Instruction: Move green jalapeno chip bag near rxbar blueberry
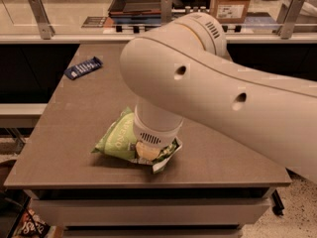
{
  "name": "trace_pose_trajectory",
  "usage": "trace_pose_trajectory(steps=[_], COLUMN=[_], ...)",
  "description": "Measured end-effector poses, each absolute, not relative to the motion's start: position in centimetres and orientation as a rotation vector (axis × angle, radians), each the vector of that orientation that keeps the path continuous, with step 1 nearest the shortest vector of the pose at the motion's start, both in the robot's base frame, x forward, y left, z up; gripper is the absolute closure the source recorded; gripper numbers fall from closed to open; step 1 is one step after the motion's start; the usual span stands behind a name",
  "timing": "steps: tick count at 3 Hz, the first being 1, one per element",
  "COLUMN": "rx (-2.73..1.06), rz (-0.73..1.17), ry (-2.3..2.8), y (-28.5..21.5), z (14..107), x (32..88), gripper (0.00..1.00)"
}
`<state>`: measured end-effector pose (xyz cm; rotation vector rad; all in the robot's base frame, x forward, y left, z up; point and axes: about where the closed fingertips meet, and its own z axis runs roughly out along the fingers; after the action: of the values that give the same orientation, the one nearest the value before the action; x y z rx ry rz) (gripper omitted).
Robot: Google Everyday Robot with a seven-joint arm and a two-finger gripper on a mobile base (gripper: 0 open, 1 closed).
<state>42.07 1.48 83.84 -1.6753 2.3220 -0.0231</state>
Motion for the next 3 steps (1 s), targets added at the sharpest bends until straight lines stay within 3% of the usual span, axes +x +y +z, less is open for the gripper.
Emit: trace_pose_trajectory(steps=[3], rx=[-1.723], rz=[-0.152], ry=[2.335], y=[1.3], z=[90.6], x=[53.2], gripper=[1.0])
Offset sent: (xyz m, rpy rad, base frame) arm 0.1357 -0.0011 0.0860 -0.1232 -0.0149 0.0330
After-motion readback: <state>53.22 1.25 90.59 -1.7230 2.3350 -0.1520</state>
